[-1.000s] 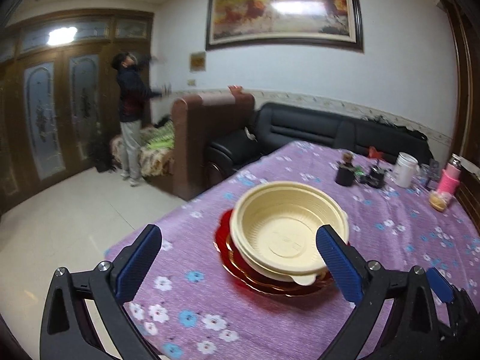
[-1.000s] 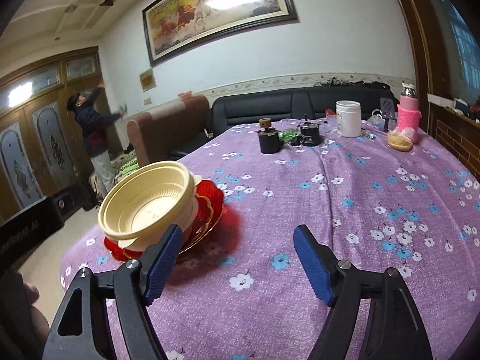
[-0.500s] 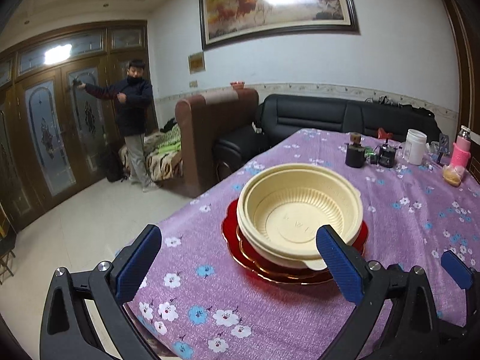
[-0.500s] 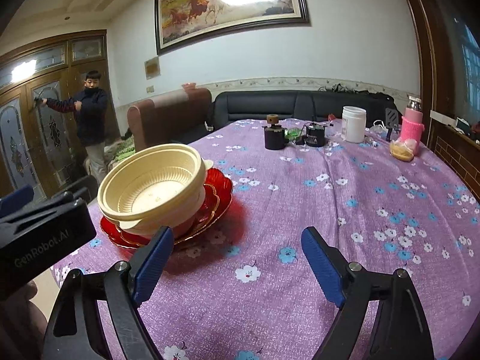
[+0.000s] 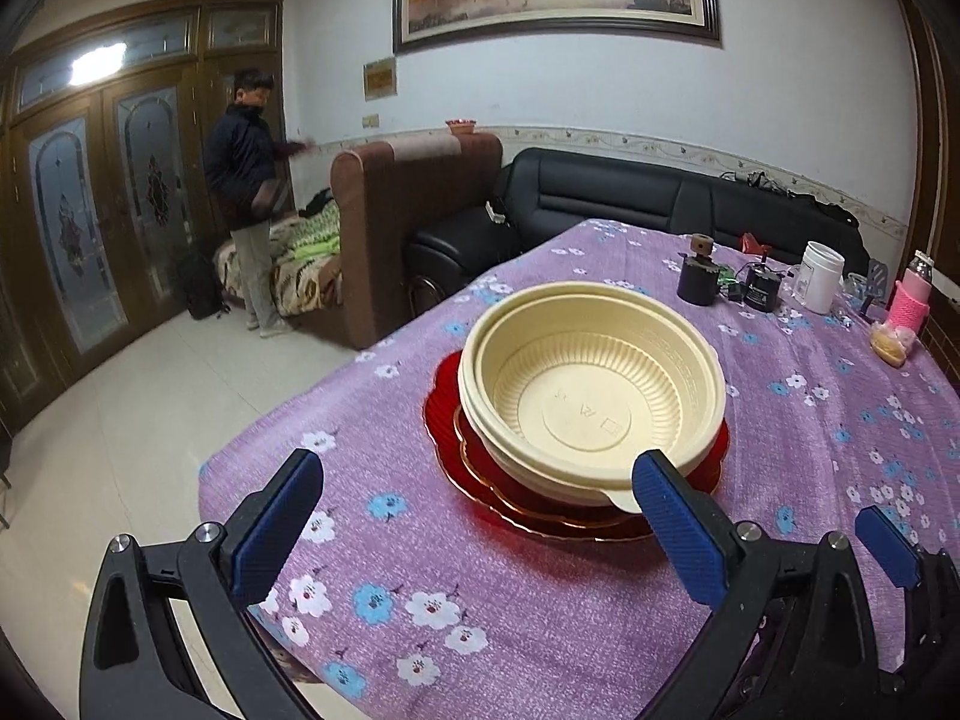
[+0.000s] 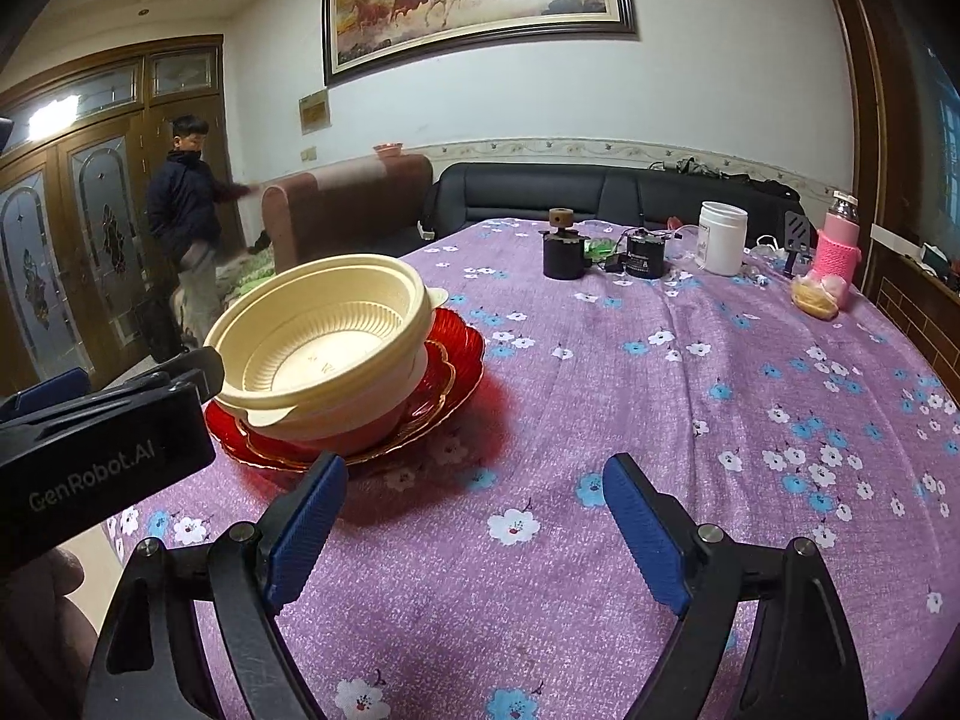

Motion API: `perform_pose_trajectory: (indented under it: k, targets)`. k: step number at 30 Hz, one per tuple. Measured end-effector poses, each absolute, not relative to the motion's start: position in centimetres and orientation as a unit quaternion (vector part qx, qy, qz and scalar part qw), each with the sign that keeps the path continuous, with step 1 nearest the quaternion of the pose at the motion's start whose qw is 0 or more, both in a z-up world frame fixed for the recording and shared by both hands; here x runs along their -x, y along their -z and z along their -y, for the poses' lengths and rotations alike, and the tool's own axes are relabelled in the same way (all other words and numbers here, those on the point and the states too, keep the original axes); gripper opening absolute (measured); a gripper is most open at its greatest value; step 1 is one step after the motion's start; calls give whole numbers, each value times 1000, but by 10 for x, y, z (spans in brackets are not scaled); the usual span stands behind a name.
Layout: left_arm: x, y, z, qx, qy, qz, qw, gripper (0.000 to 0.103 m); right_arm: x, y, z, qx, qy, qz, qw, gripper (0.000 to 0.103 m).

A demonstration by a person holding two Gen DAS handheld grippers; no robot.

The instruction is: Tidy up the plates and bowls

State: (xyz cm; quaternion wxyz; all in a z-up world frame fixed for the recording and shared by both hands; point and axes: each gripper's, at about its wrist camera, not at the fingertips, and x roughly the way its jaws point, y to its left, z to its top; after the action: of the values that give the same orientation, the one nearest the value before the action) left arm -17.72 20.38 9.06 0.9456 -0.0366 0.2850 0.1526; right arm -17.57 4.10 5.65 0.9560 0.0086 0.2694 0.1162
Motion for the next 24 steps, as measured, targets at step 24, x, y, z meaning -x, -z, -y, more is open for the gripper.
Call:
perform_pose_trajectory:
  k: [24]
  targets:
    - [180, -84, -200, 52, -124, -320, 938, 103, 183, -55, -38, -10, -118, -279, 953, 91]
